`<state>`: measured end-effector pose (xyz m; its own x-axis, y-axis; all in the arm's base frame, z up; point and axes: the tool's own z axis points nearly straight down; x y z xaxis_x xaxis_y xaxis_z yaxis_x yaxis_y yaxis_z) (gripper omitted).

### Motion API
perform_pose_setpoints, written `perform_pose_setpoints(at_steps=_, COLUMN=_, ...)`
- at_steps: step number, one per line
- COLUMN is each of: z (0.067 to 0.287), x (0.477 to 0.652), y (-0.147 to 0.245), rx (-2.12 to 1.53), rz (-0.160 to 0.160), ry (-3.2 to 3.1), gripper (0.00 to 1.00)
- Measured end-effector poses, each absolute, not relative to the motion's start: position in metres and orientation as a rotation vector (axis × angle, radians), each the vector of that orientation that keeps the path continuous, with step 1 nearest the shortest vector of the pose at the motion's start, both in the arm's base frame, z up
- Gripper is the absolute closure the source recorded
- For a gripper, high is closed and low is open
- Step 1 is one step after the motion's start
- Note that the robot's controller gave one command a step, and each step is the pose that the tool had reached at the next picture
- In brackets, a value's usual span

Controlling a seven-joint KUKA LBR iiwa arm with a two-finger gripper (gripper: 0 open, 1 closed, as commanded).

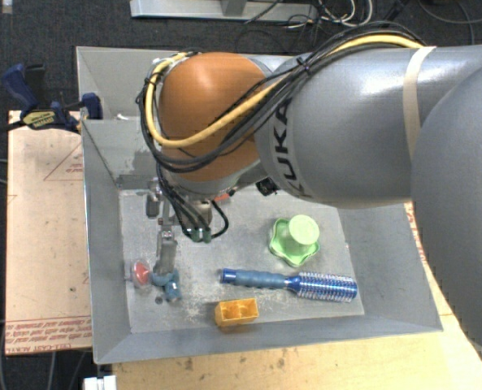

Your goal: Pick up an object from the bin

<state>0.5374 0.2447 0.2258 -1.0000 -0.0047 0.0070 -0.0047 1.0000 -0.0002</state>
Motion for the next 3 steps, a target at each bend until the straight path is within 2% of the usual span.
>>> perform_pose_setpoints(at_steps=1, z=0.112, x=0.489, y=0.229, rx=0.1, rz=0.004, ry=-3.13, gripper=0.0)
perform_pose_setpoints(at_steps=2, z=0.105, x=0.562, y=0.142, rx=0.139, rz=0.005, ry=-3.144, gripper=0.0)
perform_pose_setpoints(at_steps=3, z=0.083, x=0.54, y=0.205, rx=0.186, rz=-0.005, ry=-3.134, gripper=0.0)
